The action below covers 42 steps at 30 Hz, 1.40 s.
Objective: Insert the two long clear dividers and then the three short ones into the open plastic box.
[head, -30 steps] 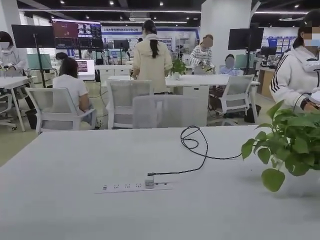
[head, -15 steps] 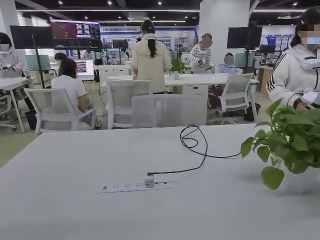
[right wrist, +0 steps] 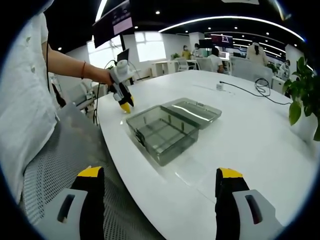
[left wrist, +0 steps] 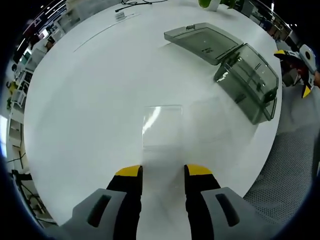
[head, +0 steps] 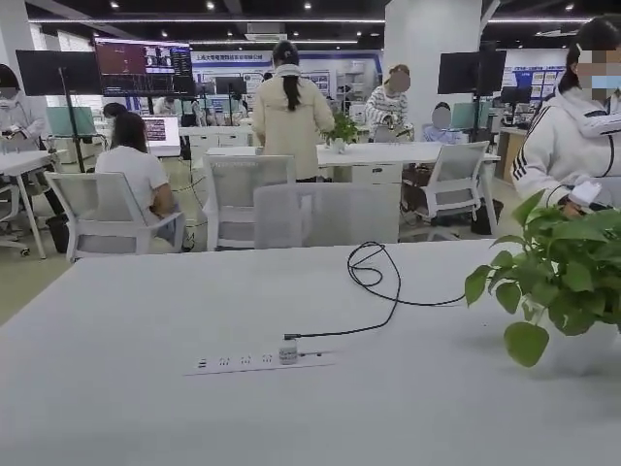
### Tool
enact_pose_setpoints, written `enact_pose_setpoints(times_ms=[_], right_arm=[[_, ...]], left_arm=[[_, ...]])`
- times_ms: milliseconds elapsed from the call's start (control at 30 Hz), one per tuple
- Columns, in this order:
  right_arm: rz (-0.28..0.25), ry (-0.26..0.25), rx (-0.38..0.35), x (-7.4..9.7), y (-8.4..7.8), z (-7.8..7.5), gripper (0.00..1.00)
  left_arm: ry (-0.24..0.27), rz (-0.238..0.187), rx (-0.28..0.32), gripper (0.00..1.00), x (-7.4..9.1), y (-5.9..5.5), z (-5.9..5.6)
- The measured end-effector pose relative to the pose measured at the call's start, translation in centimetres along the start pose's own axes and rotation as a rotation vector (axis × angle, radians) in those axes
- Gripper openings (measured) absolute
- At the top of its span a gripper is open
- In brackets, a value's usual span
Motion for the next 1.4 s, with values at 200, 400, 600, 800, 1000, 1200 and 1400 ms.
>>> enact_pose_setpoints(times_ms=[200, 400, 600, 800, 1000, 1200, 1400], right_arm=[[0.001, 0.002, -0.001, 0.0, -0.1, 0.1, 0.92], [0.003, 0.004, -0.003, 0.0, -0.1, 0.1, 0.92], [0.005, 0.006, 0.001, 0.1, 0.1, 0.1, 0.91], [-0.009, 0.006, -0.003, 0.0, 1.0, 0.0, 0.90], [-0.046, 0.007, -0.003, 0.0, 2.9, 0.0, 0.87], [-0.097, 0.014, -0.009, -0.3, 6.1, 0.6, 0.80], [-0.122, 0.036, -0.057, -1.2, 9.4, 1.8, 0.67]], left_arm=[[-0.012, -0.014, 0.030, 0.31, 0.1, -0.1, 0.1], [-0.031, -0.043, 0.064, 0.30, 0.2, -0.4, 0.1], [-0.065, -0.105, 0.144, 0.30, 0.5, -0.8, -0.2], [-0.099, -0.207, 0.238, 0.30, 1.6, -0.9, -0.9], [-0.139, -0.322, 0.318, 0.30, 3.2, -0.4, -2.1], [-0.200, -0.463, 0.393, 0.30, 5.4, 0.8, -4.0], [-0.290, -0.617, 0.452, 0.30, 8.2, 2.7, -6.6]])
Point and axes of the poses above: the centre of the closed fingertips' face, and the gripper's own axes: x roughly backward along the fingers, z roughly to its left, y roughly out of its top, the point moved 6 cm from there along x, roughly backward along the fingers, and after that the axes turned 1 degree about z, right-handed, at the moved point
